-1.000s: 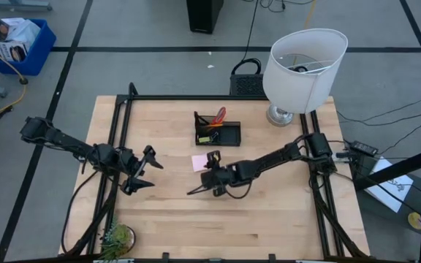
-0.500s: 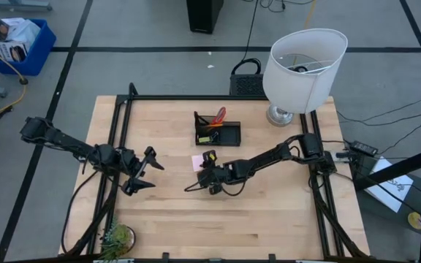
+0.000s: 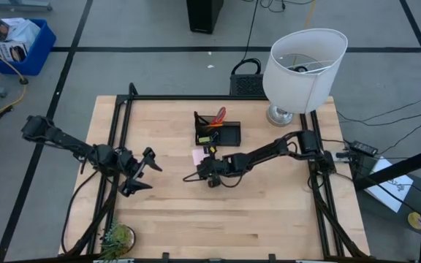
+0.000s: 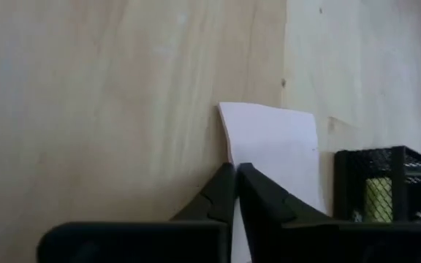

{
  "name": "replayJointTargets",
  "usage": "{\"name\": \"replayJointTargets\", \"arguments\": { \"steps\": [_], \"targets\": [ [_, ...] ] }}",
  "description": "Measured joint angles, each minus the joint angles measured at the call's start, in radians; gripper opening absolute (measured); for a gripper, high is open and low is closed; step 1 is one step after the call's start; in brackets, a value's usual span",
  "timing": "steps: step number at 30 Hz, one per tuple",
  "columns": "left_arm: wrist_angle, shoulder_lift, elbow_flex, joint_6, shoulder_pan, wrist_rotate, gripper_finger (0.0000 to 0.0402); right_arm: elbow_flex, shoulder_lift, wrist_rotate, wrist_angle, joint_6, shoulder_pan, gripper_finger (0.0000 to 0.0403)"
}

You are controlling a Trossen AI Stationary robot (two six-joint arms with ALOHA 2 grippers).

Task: Pick and place office supplies into organizer
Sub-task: Put the pink sticky notes into the desk organizer

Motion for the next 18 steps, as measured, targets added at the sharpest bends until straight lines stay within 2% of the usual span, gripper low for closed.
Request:
{"name": "replayJointTargets", "arguments": {
  "steps": [9,13,18],
  "targets": [
    [0.000,0.000,0.000,0.000,-0.005,-0.009,0.0321,-0.005,-0.028,0.206,-0.012,-0.001,0.090,0.0003],
    [-0.002,0.000,0.000,-0.008,-0.005,-0.009,0.0321,-0.003,-0.096,0.267,-0.054,0.038,0.147,0.0001],
    [-0.002,0.000,0.000,-0.019,-0.005,-0.011,0.0321,-0.002,-0.195,0.377,-0.186,0.119,0.213,0.0001]
  ]
}}
